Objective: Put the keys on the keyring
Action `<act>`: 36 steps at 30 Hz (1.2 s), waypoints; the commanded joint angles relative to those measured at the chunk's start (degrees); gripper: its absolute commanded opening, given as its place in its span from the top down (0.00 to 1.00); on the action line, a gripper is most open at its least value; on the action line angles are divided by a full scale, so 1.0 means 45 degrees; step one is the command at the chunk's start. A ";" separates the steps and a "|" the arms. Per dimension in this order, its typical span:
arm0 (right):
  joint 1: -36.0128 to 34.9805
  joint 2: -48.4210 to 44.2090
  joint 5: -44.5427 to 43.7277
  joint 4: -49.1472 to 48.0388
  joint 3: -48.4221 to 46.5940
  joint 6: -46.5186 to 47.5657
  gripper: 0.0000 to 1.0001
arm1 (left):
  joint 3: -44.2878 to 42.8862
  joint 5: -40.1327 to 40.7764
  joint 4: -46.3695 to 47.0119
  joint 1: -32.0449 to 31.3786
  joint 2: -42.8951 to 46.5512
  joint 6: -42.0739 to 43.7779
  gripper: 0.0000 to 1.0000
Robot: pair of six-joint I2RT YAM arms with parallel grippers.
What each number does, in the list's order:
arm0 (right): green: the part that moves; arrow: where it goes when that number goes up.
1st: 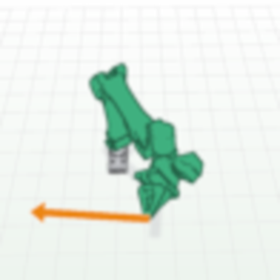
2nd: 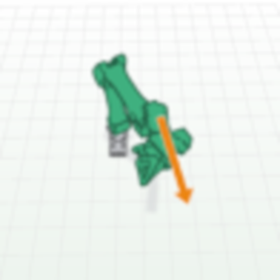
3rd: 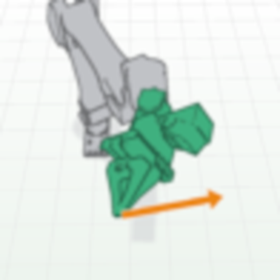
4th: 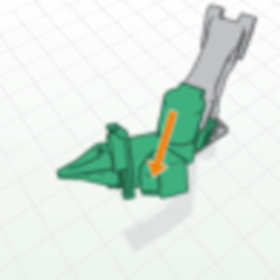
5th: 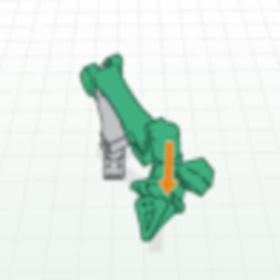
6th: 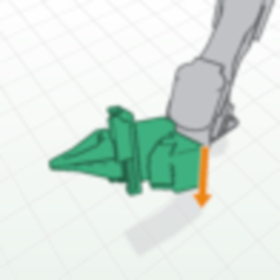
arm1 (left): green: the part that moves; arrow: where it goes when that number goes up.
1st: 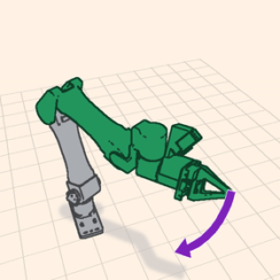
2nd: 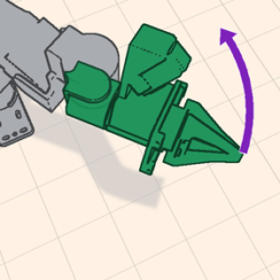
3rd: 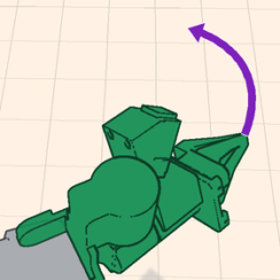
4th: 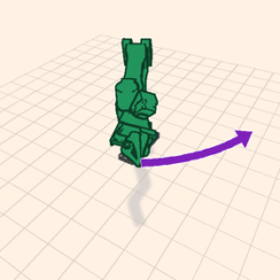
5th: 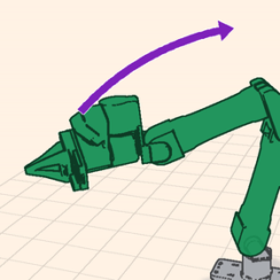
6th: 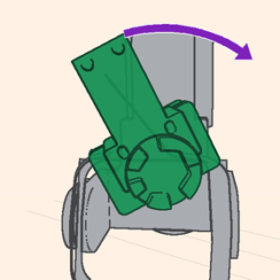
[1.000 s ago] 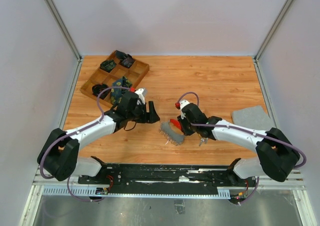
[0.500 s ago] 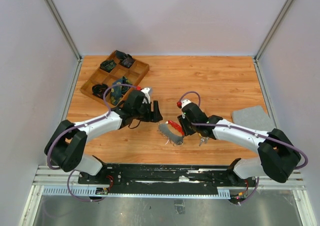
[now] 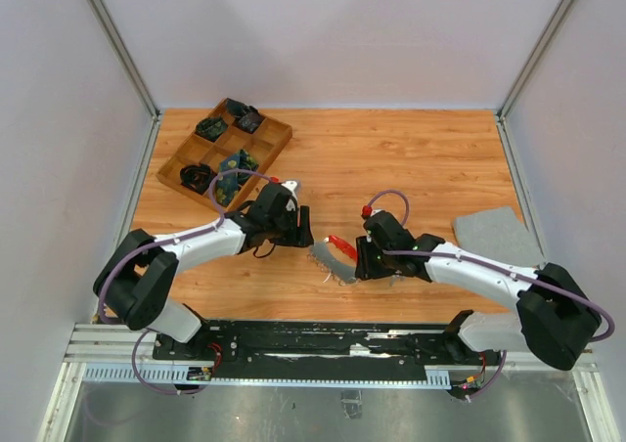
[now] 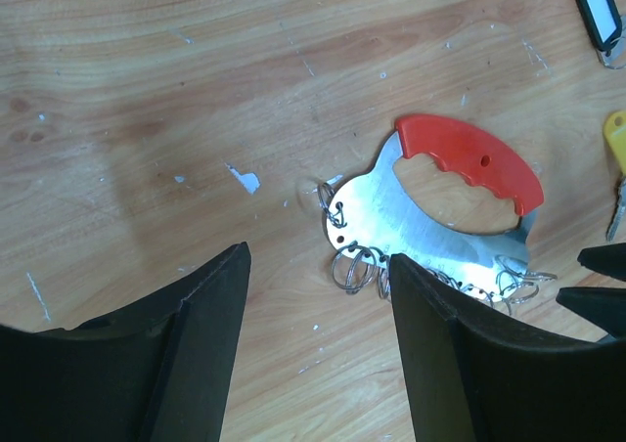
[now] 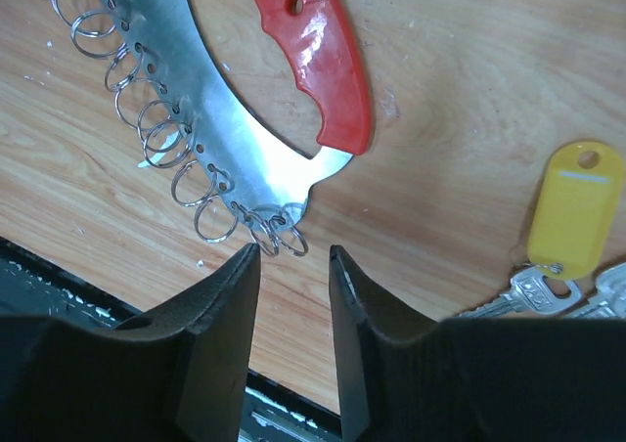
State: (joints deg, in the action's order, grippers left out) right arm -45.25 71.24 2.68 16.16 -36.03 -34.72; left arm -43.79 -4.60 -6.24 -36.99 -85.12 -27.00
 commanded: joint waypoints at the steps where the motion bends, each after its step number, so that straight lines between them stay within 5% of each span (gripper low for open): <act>1: -0.0151 0.0590 0.0600 0.0012 -0.0205 -0.0218 0.66 | 0.0180 0.0307 -0.0081 -0.0119 0.0445 0.0004 0.36; 24: -0.0147 0.1685 0.1297 -0.1283 -0.0283 0.1163 0.82 | 0.0278 0.0749 -0.0470 -0.0119 0.1216 0.0275 0.36; 36: -0.0139 0.1242 0.1378 -0.1179 -0.0388 0.2150 0.99 | 0.0503 0.1016 -0.0547 -0.0122 0.2064 0.0300 0.36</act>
State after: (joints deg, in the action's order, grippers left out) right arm -45.25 78.43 8.58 10.85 -36.42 -27.99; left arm -42.35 -1.17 -9.17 -37.01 -78.56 -26.13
